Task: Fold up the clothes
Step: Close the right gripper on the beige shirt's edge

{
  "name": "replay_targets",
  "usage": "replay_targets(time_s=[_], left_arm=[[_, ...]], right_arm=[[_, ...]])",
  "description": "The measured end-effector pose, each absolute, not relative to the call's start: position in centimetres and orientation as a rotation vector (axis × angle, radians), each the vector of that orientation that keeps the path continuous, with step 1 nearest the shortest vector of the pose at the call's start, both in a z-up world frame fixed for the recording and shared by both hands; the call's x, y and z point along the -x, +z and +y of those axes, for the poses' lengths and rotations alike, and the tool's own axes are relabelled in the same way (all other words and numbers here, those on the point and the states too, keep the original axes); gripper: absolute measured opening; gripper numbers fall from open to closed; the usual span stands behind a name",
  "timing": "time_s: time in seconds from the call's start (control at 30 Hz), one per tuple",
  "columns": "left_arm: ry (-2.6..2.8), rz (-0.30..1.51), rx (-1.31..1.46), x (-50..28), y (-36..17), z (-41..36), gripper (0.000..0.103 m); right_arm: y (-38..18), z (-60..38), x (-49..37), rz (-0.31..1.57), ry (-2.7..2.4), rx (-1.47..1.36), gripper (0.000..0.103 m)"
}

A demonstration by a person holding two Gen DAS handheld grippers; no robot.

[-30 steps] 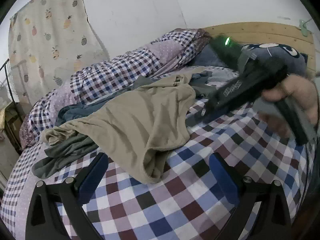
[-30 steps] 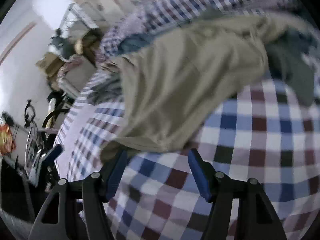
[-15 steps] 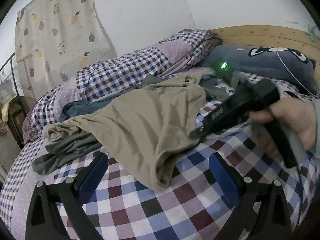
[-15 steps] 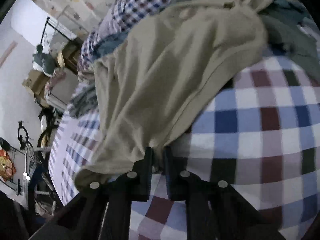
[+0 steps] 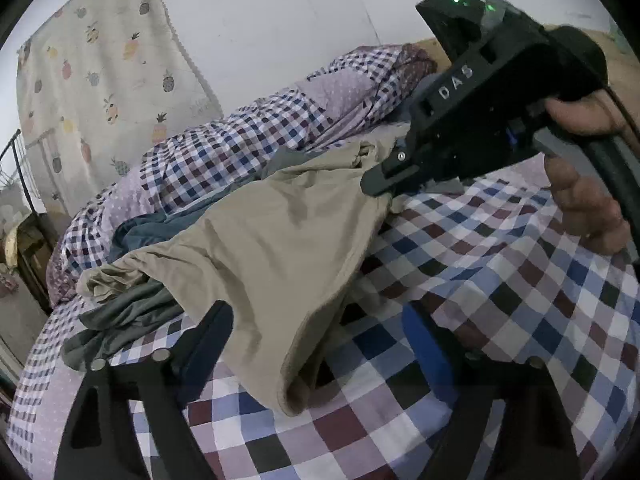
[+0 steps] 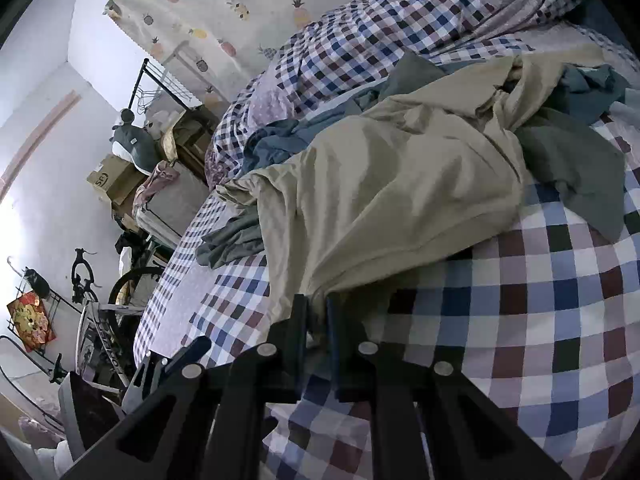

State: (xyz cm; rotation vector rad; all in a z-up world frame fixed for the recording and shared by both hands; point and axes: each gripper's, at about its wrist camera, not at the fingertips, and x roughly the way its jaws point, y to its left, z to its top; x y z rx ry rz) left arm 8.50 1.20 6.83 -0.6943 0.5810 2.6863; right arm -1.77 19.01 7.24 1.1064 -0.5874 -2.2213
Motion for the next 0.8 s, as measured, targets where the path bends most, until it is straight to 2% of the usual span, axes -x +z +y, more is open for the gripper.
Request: replay_targets(time_s=[0.23, 0.8], left_arm=[[2.738, 0.647, 0.644, -9.4, 6.6, 1.5, 0.079], [2.683, 0.895, 0.657, -10.1, 3.7, 3.5, 0.078]], right_arm=[[7.7, 20.1, 1.6, -0.597, -2.236, -1.087, 0.008], [9.2, 22.9, 1.7, -0.622, -2.377, -1.015, 0.008]])
